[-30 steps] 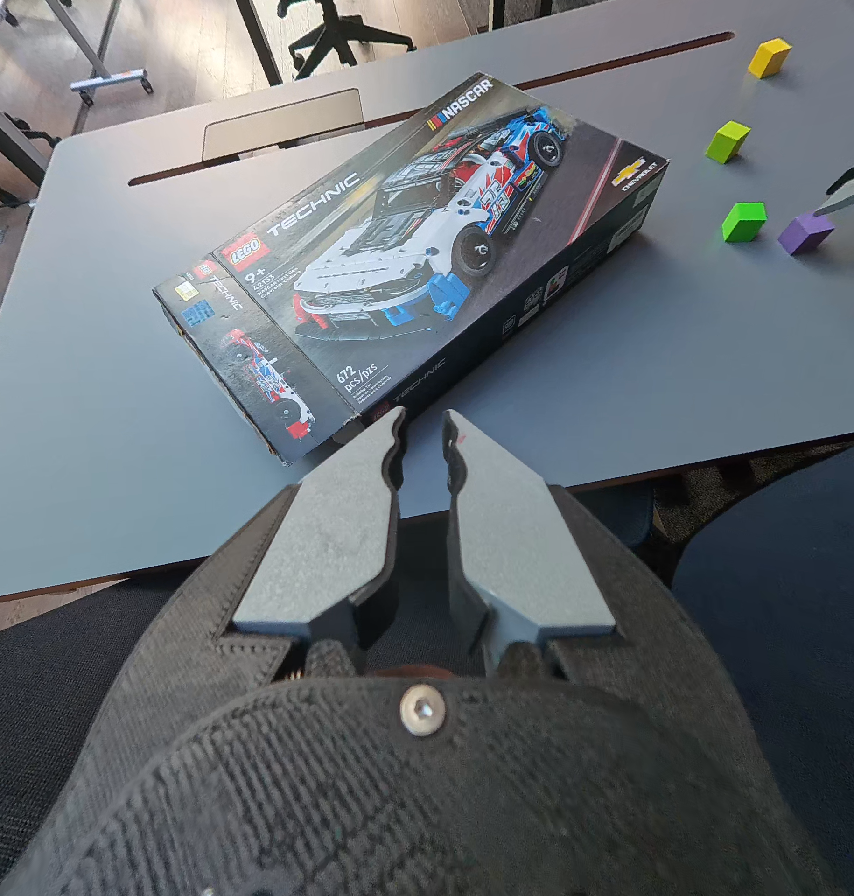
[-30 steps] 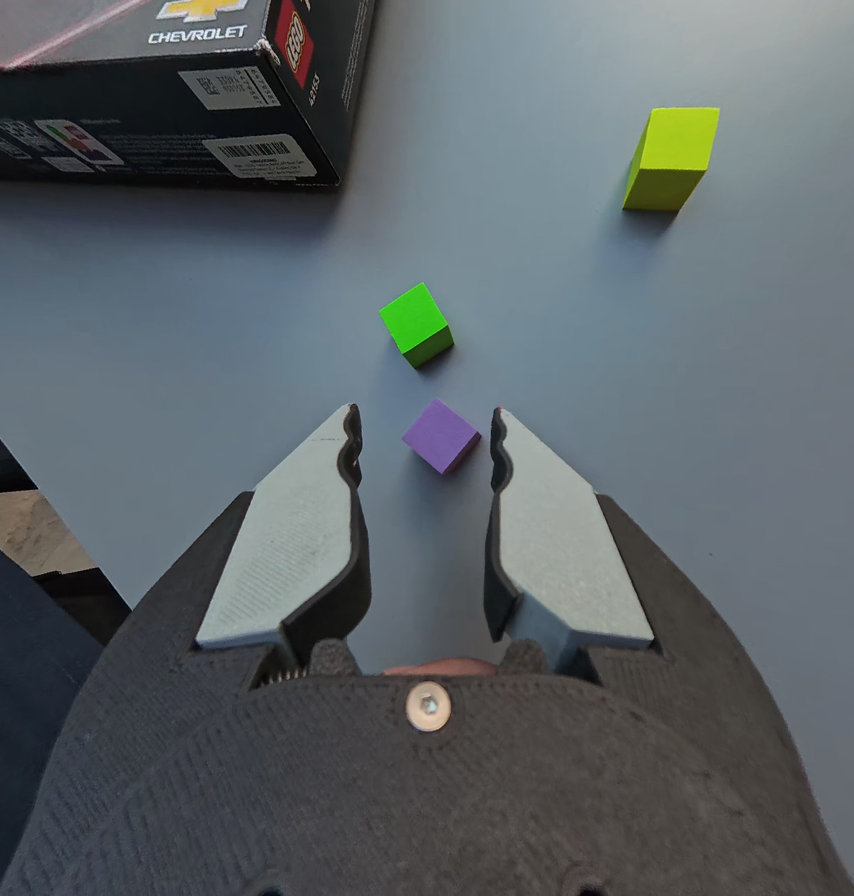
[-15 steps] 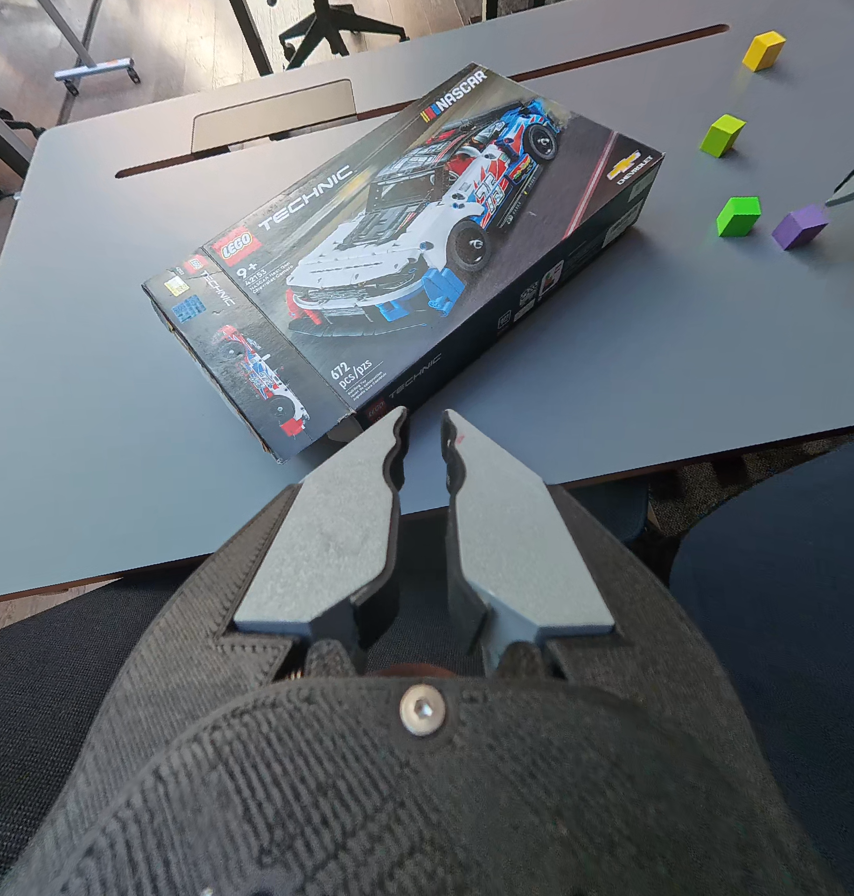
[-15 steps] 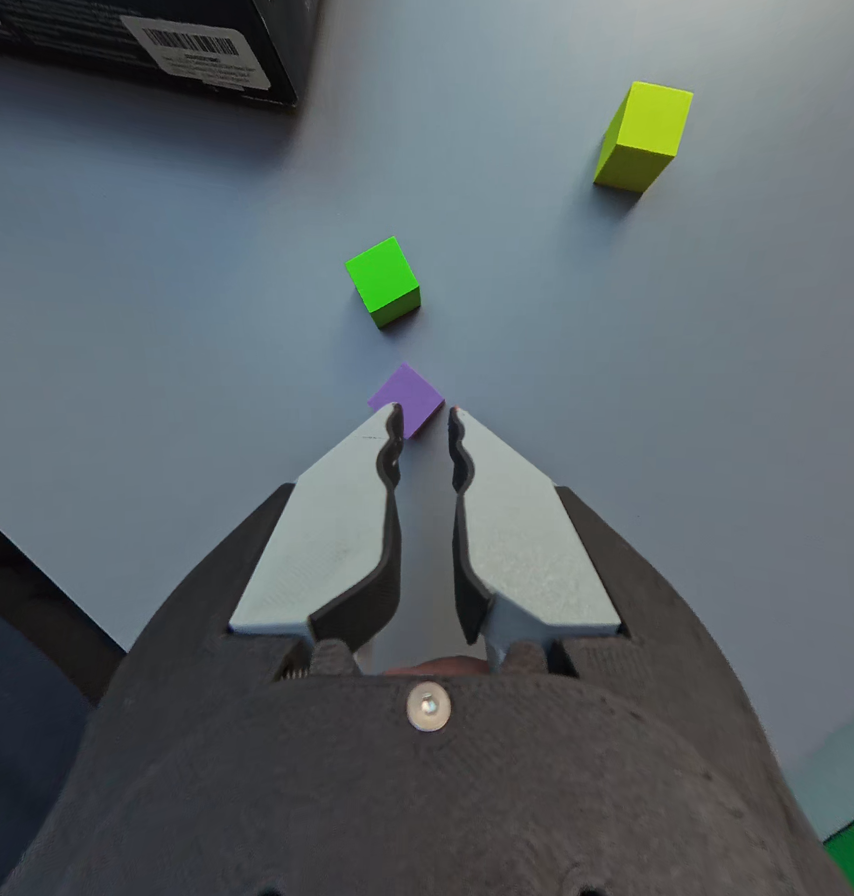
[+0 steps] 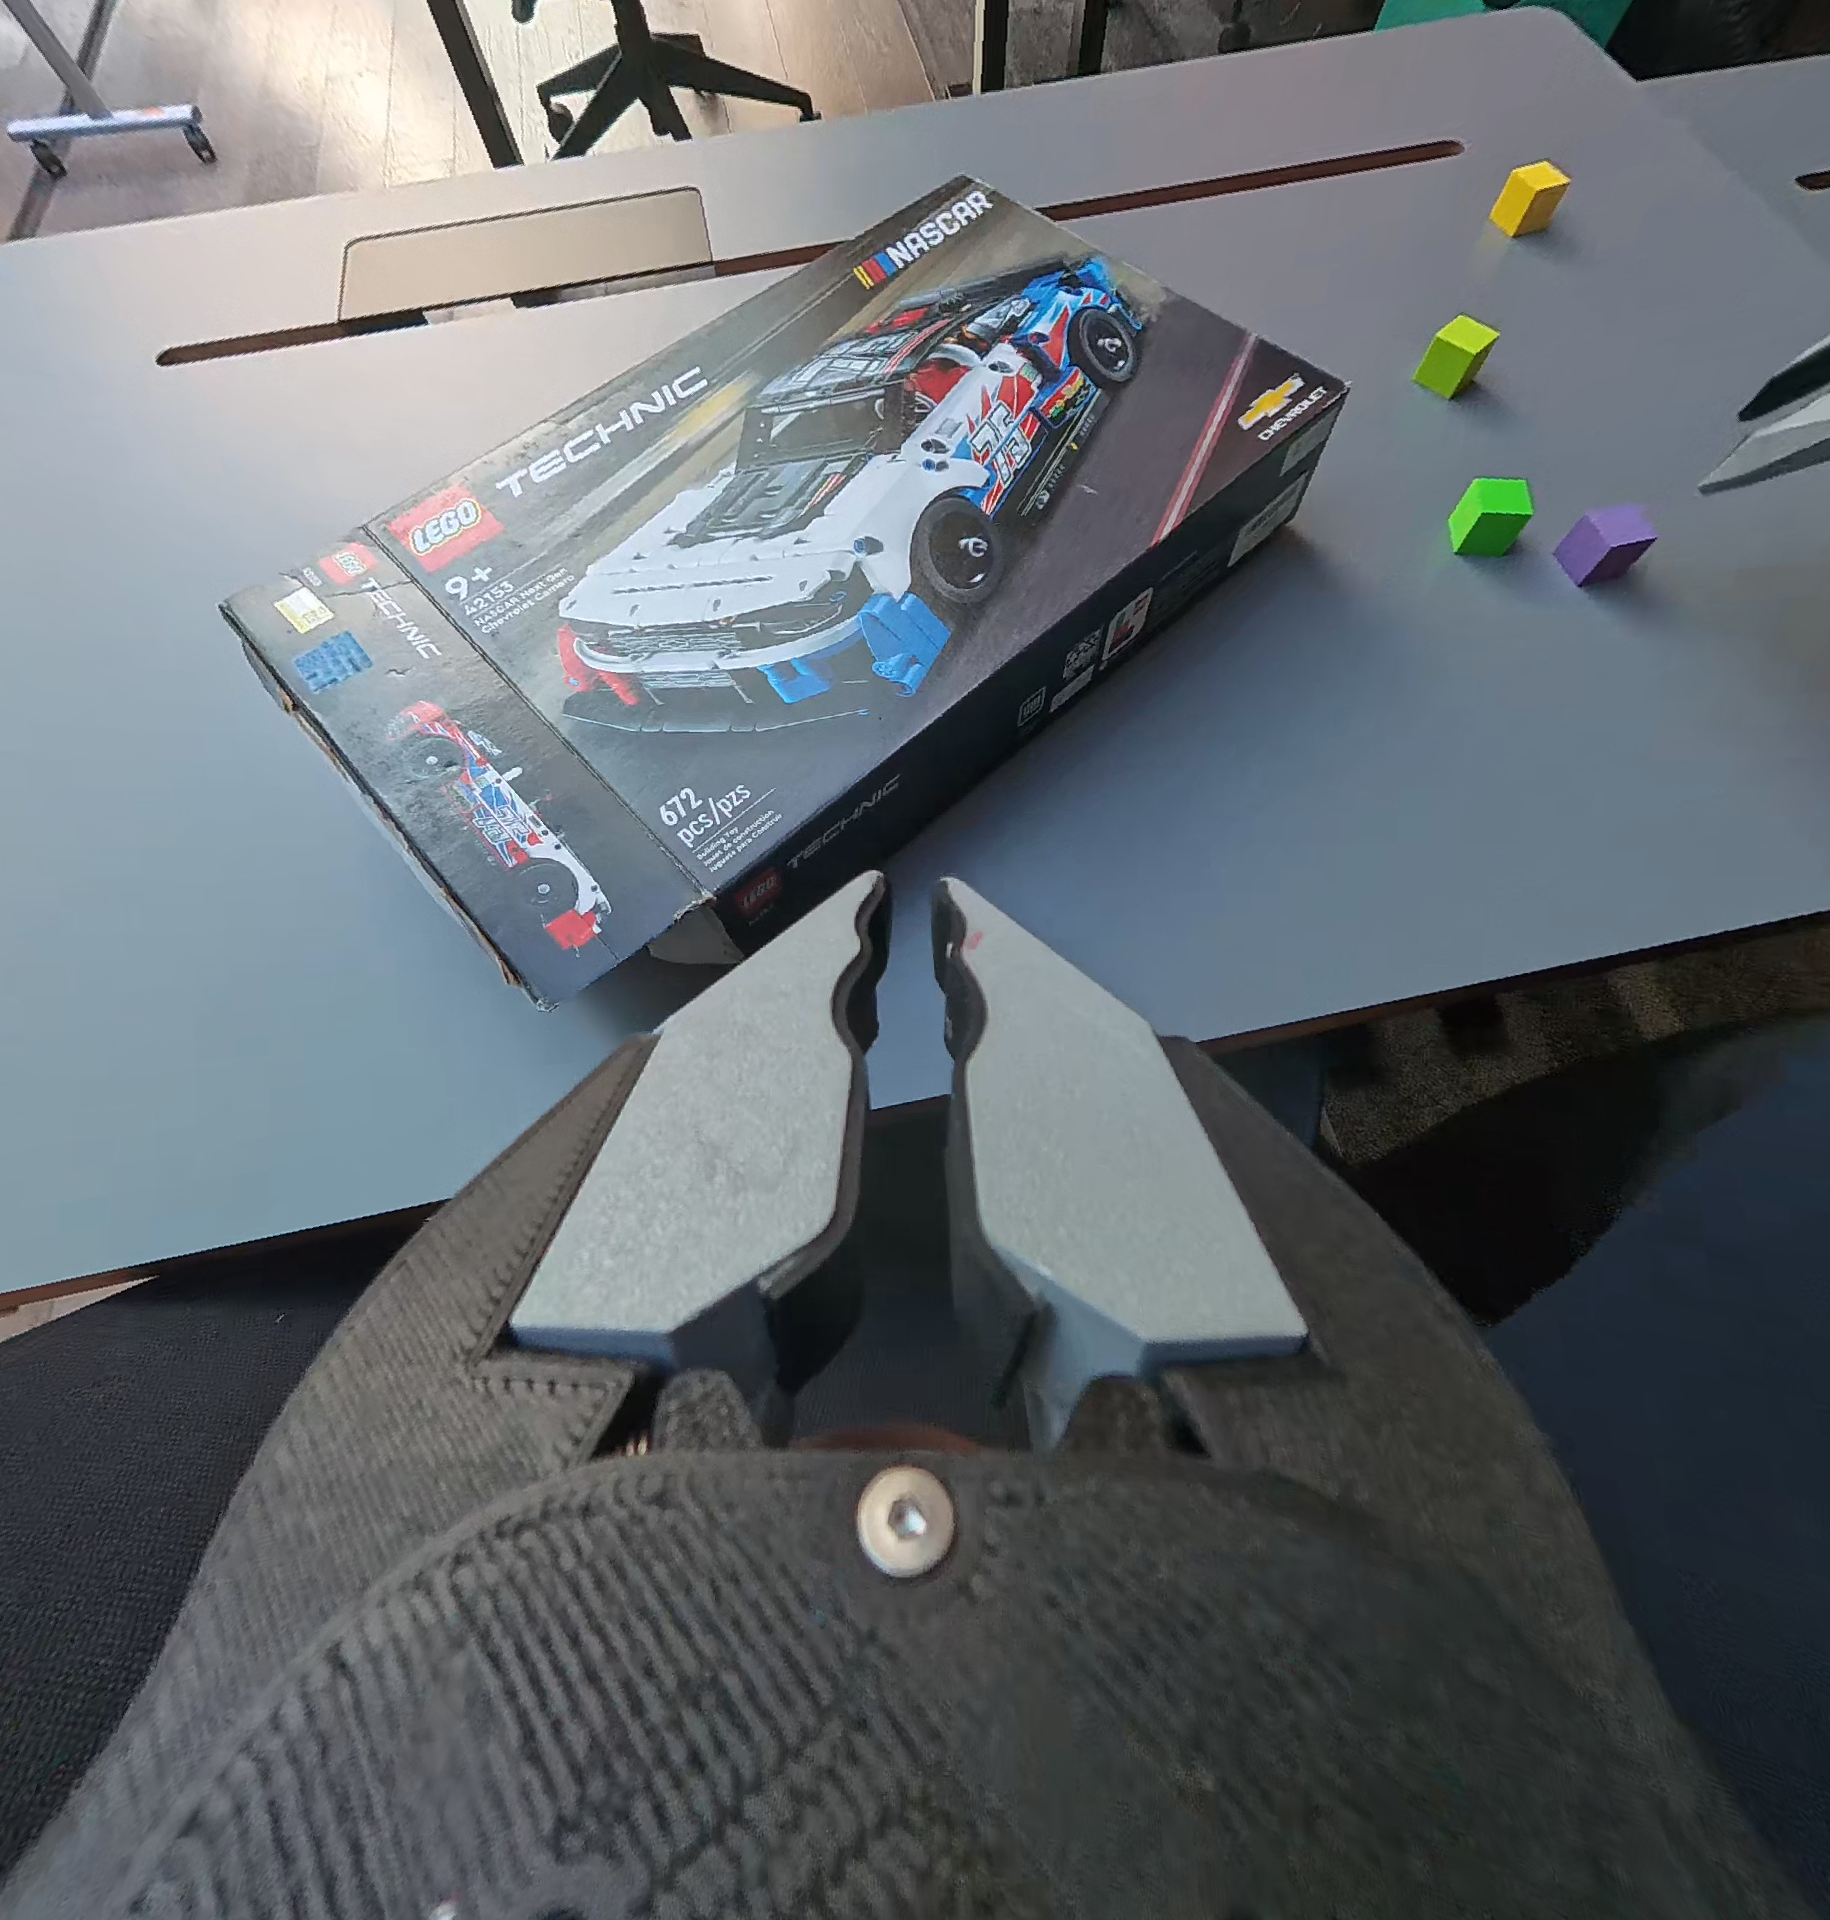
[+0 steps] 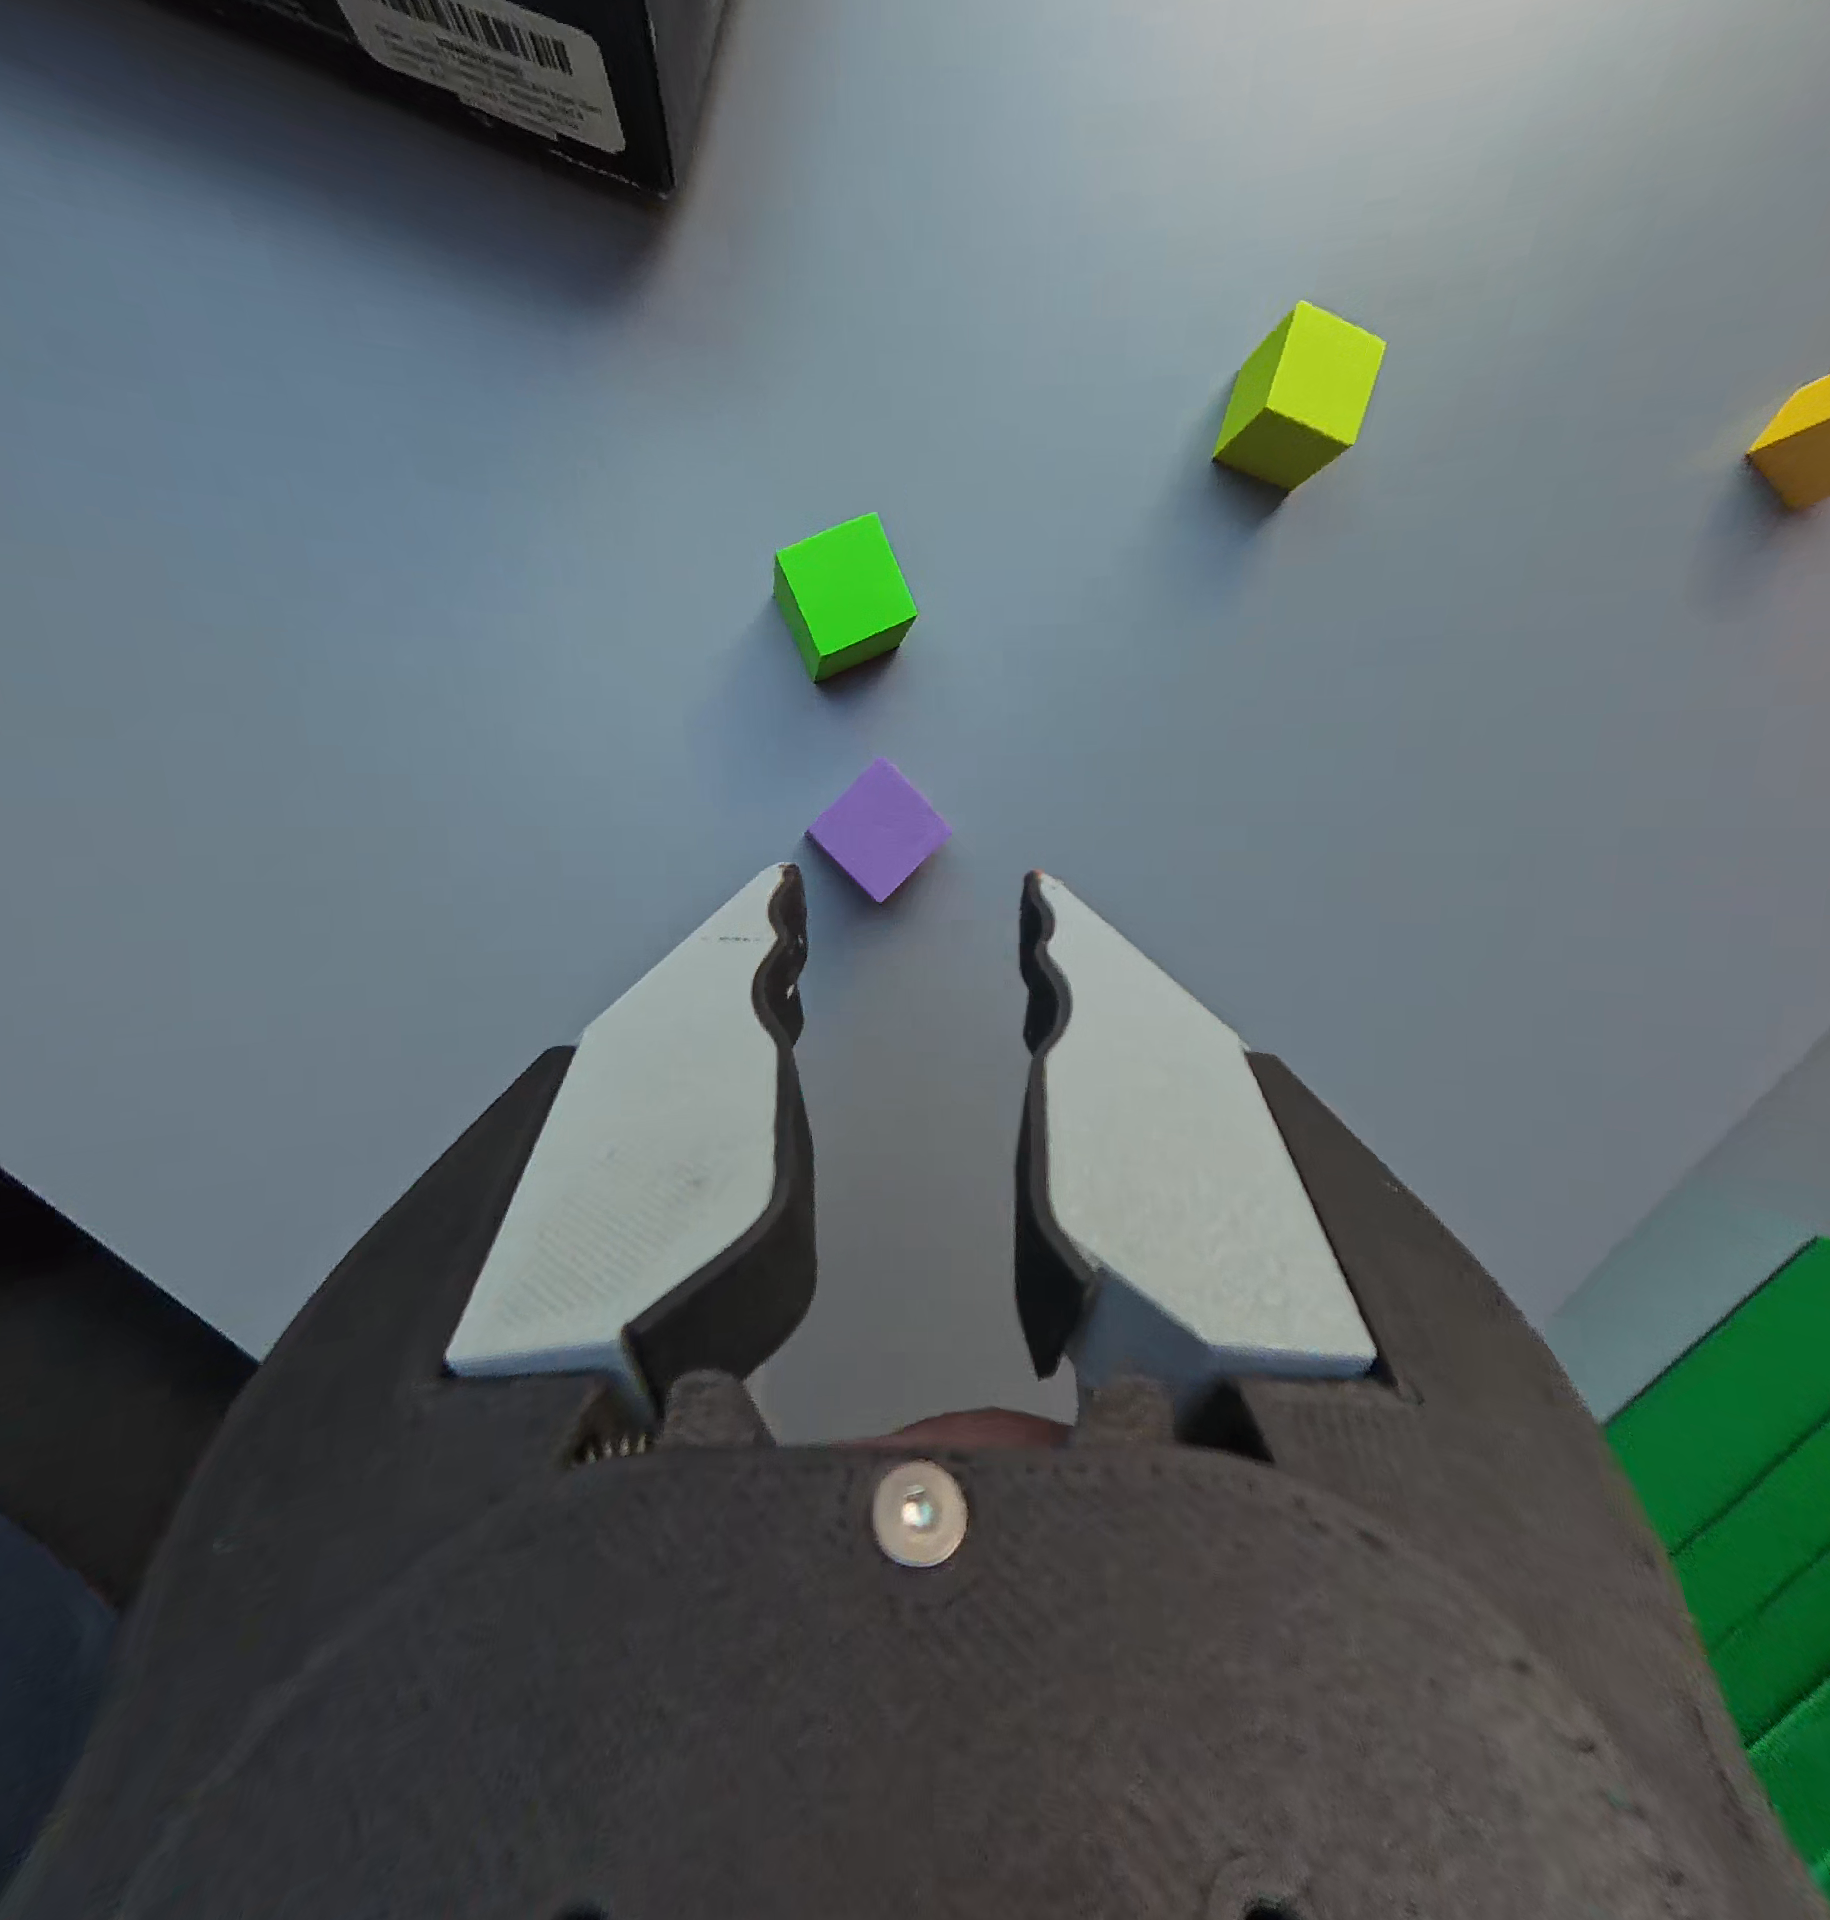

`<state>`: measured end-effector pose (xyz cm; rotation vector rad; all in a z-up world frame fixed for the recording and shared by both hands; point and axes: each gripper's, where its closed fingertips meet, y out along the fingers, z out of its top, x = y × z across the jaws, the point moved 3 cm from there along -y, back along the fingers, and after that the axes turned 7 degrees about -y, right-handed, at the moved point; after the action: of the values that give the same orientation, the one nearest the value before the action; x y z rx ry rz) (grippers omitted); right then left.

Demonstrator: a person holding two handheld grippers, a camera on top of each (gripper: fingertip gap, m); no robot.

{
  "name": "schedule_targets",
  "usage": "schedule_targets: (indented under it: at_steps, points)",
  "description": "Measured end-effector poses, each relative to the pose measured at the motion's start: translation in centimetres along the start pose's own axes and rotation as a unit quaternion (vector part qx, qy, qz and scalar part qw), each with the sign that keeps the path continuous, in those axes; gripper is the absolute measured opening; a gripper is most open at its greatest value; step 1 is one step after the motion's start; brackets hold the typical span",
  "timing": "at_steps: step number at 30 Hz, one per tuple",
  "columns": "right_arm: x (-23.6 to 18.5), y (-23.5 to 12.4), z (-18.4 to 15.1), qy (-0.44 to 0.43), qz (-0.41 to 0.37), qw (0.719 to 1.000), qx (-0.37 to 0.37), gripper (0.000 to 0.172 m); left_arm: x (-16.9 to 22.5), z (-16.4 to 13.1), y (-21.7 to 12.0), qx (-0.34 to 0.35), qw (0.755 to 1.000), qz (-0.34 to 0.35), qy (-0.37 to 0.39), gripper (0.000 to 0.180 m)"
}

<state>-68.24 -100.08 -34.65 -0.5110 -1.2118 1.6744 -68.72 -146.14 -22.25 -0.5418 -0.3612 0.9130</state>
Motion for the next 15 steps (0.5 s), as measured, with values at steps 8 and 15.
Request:
schedule_targets:
  at_steps: [8,15]
  points:
    - [5.6,0.8,3.7,-0.011,0.001,0.999,0.039,0.041,-1.1,2.2,-1.8,0.007,0.991,0.11,0.071,0.004]
    - [11.7,3.3,6.3,-0.013,0.027,0.994,0.104,0.044,-2.3,1.6,-4.9,-0.018,0.968,0.249,0.031,0.002]
